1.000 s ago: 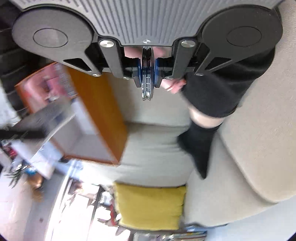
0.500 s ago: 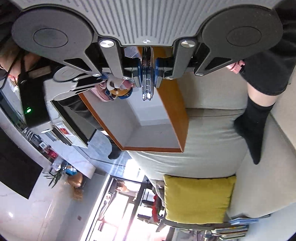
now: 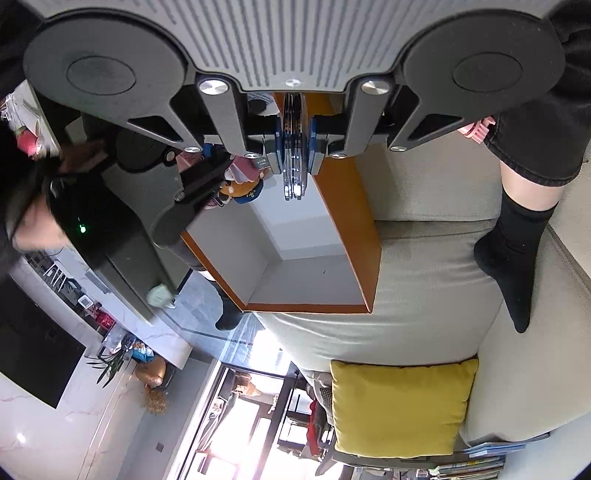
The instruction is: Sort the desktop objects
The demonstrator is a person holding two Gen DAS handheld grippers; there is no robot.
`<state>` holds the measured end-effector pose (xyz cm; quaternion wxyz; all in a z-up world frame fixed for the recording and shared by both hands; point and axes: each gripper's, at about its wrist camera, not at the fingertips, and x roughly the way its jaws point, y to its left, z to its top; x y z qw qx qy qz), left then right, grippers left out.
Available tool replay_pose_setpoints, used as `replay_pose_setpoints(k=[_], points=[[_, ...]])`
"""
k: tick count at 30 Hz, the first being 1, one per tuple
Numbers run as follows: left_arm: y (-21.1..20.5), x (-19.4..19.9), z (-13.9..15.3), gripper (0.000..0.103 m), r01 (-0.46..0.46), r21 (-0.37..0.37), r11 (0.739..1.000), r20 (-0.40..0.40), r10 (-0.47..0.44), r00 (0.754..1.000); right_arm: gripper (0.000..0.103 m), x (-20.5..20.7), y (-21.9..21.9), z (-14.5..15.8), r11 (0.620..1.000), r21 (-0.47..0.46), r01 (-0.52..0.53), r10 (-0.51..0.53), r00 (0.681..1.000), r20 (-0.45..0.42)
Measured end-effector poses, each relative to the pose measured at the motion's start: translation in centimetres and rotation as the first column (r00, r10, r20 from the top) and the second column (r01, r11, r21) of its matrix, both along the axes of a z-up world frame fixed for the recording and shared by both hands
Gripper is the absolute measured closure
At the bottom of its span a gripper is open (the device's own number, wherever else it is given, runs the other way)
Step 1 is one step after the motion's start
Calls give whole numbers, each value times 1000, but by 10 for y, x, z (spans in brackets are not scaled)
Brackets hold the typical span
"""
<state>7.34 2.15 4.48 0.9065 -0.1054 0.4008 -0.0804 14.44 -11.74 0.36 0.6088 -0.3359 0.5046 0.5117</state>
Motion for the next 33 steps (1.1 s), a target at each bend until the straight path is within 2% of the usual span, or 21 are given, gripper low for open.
replay_pose_setpoints(k=[4, 8, 9, 10, 11, 16, 18, 19, 20, 25, 29, 33], points=[[-1, 7, 2, 89, 17, -8, 1000, 0, -17, 1000, 86, -1, 20, 0, 985, -77, -157, 156, 988, -19], [3, 12, 2, 89, 15, -3, 1000, 3, -15, 1000, 83, 1, 30, -6, 976, -65, -206, 201, 977, -69], [4, 12, 2, 89, 16, -4, 1000, 1, -16, 1000, 80, 0, 30, -7, 976, -63, -209, 205, 977, -61], [5, 13, 2, 89, 18, -5, 1000, -1, -18, 1000, 72, -2, 27, -8, 976, -62, -211, 208, 977, -52], [5, 13, 1, 89, 20, -5, 1000, -4, -20, 1000, 69, -3, 25, -7, 976, -56, -211, 208, 977, -48], [7, 17, -2, 89, 26, -13, 1000, -14, -26, 1000, 71, -3, 8, -1, 988, 3, -156, 156, 987, -34], [6, 18, -1, 89, 27, -14, 1000, -10, -27, 1000, 78, -5, 2, 2, 987, 39, -158, 159, 987, -18], [6, 19, -1, 89, 28, -17, 999, -10, -28, 1000, 88, -6, 1, 3, 984, 49, -171, 172, 985, -16], [5, 19, -1, 89, 30, -19, 999, -11, -30, 999, 90, -7, 0, 4, 981, 55, -186, 187, 982, -15], [-1, 22, 3, 89, 62, -20, 998, -13, -62, 998, 91, -15, 4, 9, 955, 0, -297, 297, 954, 29], [-12, 31, 4, 89, 119, 5, 993, -20, -119, 993, 90, -15, 6, 9, 931, -9, -365, 364, 931, -12], [-21, 41, -1, 89, 156, 30, 987, -51, -154, 987, 88, -20, 2, 8, 928, 7, -372, 372, 928, 10]])
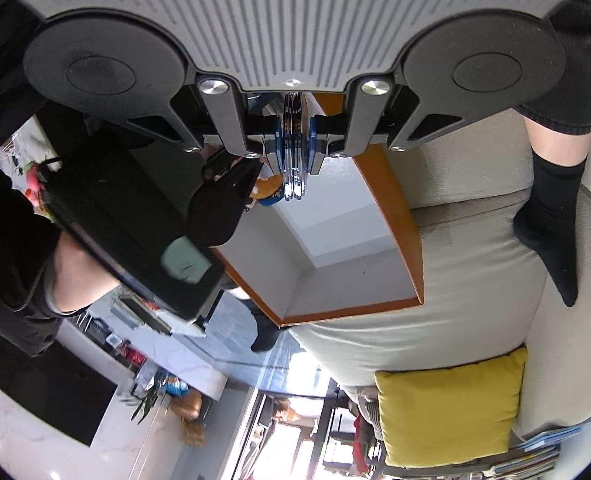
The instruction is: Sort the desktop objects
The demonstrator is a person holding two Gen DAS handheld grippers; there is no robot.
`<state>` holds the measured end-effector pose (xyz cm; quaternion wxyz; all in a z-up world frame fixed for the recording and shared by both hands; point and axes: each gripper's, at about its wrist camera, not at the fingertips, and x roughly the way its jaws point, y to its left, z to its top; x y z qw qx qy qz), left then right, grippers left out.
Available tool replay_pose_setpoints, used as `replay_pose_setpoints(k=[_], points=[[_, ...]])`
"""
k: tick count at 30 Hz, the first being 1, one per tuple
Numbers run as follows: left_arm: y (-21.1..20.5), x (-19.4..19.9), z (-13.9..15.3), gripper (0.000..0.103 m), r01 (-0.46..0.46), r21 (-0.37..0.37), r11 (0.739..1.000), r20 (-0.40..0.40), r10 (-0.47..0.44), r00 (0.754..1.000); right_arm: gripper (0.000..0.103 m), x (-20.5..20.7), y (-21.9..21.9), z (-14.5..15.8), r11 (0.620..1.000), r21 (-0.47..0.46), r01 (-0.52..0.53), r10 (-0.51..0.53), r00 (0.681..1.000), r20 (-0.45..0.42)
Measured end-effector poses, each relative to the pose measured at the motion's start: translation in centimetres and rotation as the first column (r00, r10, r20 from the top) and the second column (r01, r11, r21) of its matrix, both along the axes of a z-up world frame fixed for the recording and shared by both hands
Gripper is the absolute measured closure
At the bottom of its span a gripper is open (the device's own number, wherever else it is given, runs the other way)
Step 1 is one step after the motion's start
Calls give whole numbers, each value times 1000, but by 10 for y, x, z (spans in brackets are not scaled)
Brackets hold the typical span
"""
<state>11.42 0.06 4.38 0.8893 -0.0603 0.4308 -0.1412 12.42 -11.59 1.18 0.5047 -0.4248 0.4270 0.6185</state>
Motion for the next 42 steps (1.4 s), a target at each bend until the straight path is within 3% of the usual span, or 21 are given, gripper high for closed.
replay_pose_setpoints(k=[1, 5, 9, 17, 21, 30, 42], points=[[-2, 2, -2, 89, -2, 6, 1000, -6, 2, 1000, 86, 0, -3, 2, 1000, 12, 11, -11, 1000, 7], [-7, 5, -4, 89, 7, 15, 1000, -4, -7, 1000, 61, 3, -19, 18, 997, 68, 32, -33, 999, 23], [-11, 7, -5, 89, 22, 45, 999, -9, -22, 1000, 54, 13, -30, 33, 993, 83, 81, -87, 994, 69], [-17, 12, -8, 88, 70, 132, 989, -43, -65, 997, 54, 34, -14, 13, 941, 99, 325, -338, 925, 176], [-19, 15, -8, 88, 124, 148, 981, -67, -116, 991, 54, 40, -16, -1, 903, 150, 403, -421, 900, 116], [-37, 35, -13, 88, 222, 244, 944, -120, -198, 973, 52, 66, -34, -20, 860, 178, 478, -489, 872, 25], [-52, 60, -27, 87, 426, 300, 853, -264, -355, 897, 53, 77, -55, -29, 790, 227, 570, -564, 820, -96]])
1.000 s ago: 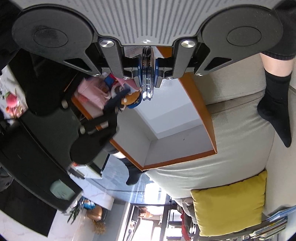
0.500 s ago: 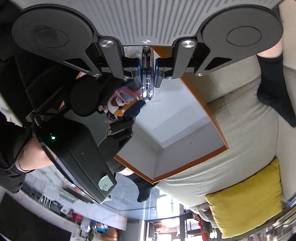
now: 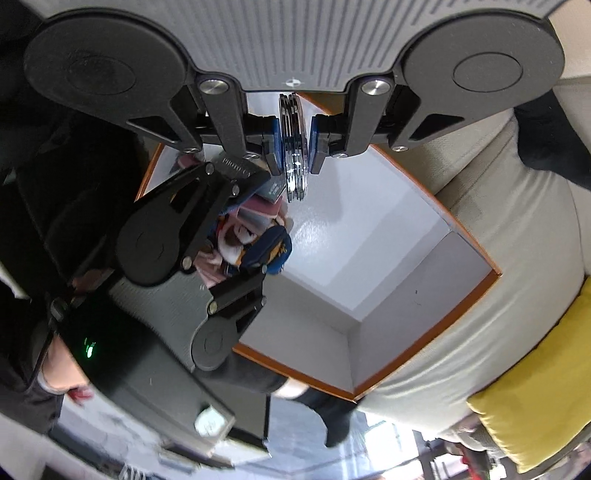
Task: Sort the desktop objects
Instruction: 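Lower the round compacts into the box and open the left tool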
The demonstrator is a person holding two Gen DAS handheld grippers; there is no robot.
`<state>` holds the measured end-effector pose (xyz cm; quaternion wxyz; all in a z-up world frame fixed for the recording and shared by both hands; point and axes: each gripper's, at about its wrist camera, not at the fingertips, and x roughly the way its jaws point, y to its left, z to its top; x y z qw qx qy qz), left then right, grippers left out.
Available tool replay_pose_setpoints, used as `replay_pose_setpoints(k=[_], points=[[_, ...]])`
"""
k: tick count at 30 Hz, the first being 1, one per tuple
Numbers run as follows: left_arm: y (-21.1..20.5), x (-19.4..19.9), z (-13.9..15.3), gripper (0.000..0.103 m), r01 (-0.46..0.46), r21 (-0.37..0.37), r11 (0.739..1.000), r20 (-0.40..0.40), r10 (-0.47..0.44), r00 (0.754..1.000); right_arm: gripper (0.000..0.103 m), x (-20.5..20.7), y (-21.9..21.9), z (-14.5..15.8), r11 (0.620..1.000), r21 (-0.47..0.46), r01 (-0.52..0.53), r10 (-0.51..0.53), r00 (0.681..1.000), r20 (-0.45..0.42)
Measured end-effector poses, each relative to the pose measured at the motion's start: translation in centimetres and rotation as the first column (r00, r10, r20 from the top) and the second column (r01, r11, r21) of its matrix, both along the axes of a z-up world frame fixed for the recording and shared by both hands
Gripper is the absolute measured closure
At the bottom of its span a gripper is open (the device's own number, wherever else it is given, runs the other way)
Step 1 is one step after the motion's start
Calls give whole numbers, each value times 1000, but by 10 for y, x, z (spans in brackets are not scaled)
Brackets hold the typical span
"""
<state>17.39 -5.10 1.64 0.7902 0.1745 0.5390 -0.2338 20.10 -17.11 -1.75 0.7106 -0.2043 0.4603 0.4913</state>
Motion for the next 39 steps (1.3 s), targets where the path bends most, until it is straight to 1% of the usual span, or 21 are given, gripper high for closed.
replay_pose_setpoints(k=[4, 8, 11, 15, 18, 19, 21, 22, 24, 25, 26, 28, 29, 31, 33, 35, 36, 39], points=[[-19, 6, -13, 88, 69, 96, 993, -35, -66, 997, 54, 6, 3, -1, 999, 32, 5, -4, 1000, -30], [-32, 8, -39, 88, 147, 198, 969, -114, -126, 985, 54, 6, 3, -3, 1000, 29, 2, -1, 1000, -11], [-30, 12, -54, 88, 167, 221, 961, -174, -129, 976, 54, 8, 0, -8, 999, 37, 18, -17, 1000, -16], [-32, 15, -61, 88, 200, 235, 951, -199, -154, 968, 54, 13, -7, -10, 997, 57, 50, -48, 998, -40], [-37, 12, -66, 88, 252, 294, 922, -205, -197, 959, 54, 15, -8, -11, 997, 56, 60, -58, 997, -45], [-38, 11, -68, 88, 263, 307, 915, -207, -206, 957, 55, 15, -9, -11, 996, 57, 64, -61, 997, -46], [-43, 10, -73, 87, 290, 340, 895, -212, -228, 950, 61, 15, -7, -10, 996, 60, 70, -67, 996, -52], [-45, 9, -76, 87, 313, 359, 880, -215, -248, 945, 63, 16, -6, -9, 995, 63, 74, -70, 996, -57], [-48, 5, -85, 86, 370, 382, 847, -245, -293, 924, 64, 16, -4, -8, 995, 65, 82, -79, 995, -55], [-49, 3, -89, 86, 392, 385, 836, -259, -309, 915, 65, 16, -2, -7, 994, 65, 82, -79, 996, -51], [-49, 3, -92, 86, 401, 379, 834, -268, -316, 910, 68, 16, -2, -5, 994, 67, 83, -80, 996, -50], [-48, 1, -96, 86, 422, 360, 832, -285, -333, 899, 70, 16, -2, -3, 993, 71, 93, -89, 995, -54], [-46, 1, -96, 86, 426, 355, 832, -284, -338, 897, 72, 16, -1, -3, 992, 74, 98, -94, 994, -60], [-42, 0, -94, 84, 408, 341, 847, -264, -331, 906, 73, 17, 3, -2, 992, 79, 98, -92, 993, -71], [-37, -2, -88, 83, 387, 307, 870, -232, -326, 917, 74, 17, 7, -2, 993, 79, 89, -83, 994, -74], [-31, -4, -78, 82, 354, 261, 898, -206, -307, 929, 80, 15, 6, -1, 994, 80, 78, -71, 994, -82], [-26, -4, -73, 82, 332, 235, 913, -200, -289, 936, 81, 15, 9, -1, 994, 80, 70, -64, 994, -84], [-8, -7, -57, 82, 238, 165, 957, -147, -215, 965, 81, 15, 18, -2, 996, 67, 54, -49, 996, -73]])
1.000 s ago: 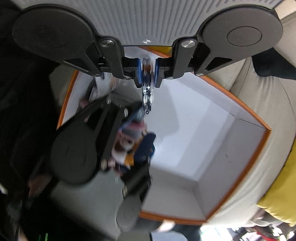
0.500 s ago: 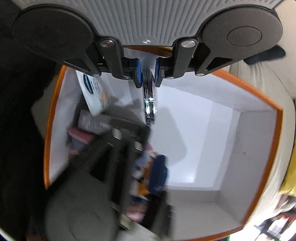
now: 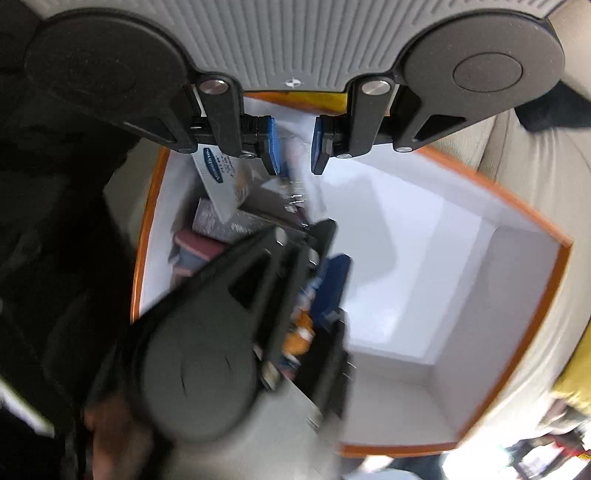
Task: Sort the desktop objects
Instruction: 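Lower the round compacts into the box and open the left tool, then move both tools to the pink selfie stick and yellow tape measure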
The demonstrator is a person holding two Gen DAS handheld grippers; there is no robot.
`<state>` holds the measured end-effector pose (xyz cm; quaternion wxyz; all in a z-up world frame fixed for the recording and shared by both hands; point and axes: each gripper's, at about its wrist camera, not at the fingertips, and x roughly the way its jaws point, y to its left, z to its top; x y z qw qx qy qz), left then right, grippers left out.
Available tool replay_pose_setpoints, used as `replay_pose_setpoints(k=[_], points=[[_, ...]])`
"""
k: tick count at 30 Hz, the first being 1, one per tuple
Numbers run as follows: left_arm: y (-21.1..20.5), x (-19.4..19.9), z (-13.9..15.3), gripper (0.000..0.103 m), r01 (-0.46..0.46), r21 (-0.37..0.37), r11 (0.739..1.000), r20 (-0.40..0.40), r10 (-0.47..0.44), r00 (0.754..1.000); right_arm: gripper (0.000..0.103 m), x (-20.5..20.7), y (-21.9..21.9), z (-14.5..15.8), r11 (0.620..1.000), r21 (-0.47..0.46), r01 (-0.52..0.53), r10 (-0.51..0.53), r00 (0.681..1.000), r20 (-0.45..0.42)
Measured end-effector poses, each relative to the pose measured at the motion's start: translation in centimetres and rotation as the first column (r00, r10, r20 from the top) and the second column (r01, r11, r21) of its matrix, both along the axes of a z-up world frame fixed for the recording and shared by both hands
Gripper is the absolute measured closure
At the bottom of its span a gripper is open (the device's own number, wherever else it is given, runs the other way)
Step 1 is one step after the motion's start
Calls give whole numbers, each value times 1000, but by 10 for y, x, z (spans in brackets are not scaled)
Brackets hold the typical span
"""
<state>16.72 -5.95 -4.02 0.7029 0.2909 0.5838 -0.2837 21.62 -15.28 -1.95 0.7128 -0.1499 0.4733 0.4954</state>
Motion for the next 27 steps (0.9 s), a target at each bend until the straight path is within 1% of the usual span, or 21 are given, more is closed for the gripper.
replay_pose_setpoints(k=[3, 6, 8, 9, 10, 12, 13, 14, 15, 16, 18, 19, 20, 21, 23, 24, 25, 27], points=[[21, -8, 18, 82, -98, -95, 991, 50, 104, 993, 81, 0, 5, 1, 1000, -15, -13, 13, 1000, -5], [41, -22, 35, 82, -179, -198, 964, 106, 203, 973, 81, -4, 9, 2, 999, -38, -36, 36, 999, 5], [56, -32, 41, 82, -229, -259, 938, 146, 273, 951, 81, -6, 13, 2, 997, -56, -52, 52, 999, 10], [62, -36, 44, 82, -257, -289, 922, 159, 311, 937, 81, -7, 16, 2, 996, -66, -64, 64, 998, 9], [60, -31, 47, 82, -285, -317, 905, 166, 349, 923, 81, -8, 19, 2, 994, -78, -78, 78, 997, 5], [73, -31, 51, 82, -353, -378, 856, 161, 436, 885, 82, -8, 28, 0, 989, -105, -99, 100, 995, 7], [71, -31, 50, 82, -380, -403, 833, 158, 472, 867, 85, -8, 33, -2, 987, -121, -109, 110, 994, 6], [78, -33, 50, 82, -403, -427, 809, 154, 505, 849, 86, -6, 39, -3, 984, -137, -110, 112, 994, 0], [85, -30, 55, 82, -425, -446, 787, 148, 533, 833, 86, -4, 43, -5, 983, -150, -109, 109, 994, -10], [91, -31, 53, 82, -447, -465, 764, 139, 561, 816, 86, -1, 49, -7, 980, -163, -111, 109, 994, -21], [98, -30, 52, 82, -475, -483, 736, 122, 593, 796, 86, 6, 60, -14, 973, -198, -117, 111, 993, -45], [101, -32, 53, 82, -486, -490, 724, 114, 606, 787, 84, 5, 61, -12, 968, -221, -118, 108, 992, -58], [103, -34, 52, 82, -494, -496, 714, 109, 616, 780, 82, 8, 63, -15, 963, -242, -117, 102, 992, -74], [106, -41, 55, 82, -499, -504, 705, 105, 624, 774, 82, 11, 66, -20, 957, -263, -123, 100, 990, -99], [111, -45, 52, 82, -503, -528, 684, 94, 636, 766, 82, 16, 69, -28, 947, -293, -134, 92, 984, -154], [114, -47, 52, 82, -505, -538, 675, 87, 640, 763, 84, 18, 67, -31, 941, -308, -138, 87, 981, -174], [116, -47, 50, 82, -507, -546, 667, 81, 645, 760, 86, 17, 68, -34, 934, -324, -149, 93, 979, -183], [120, -47, 46, 82, -510, -554, 658, 74, 649, 757, 87, 10, 68, -36, 922, -342, -179, 127, 978, -168]])
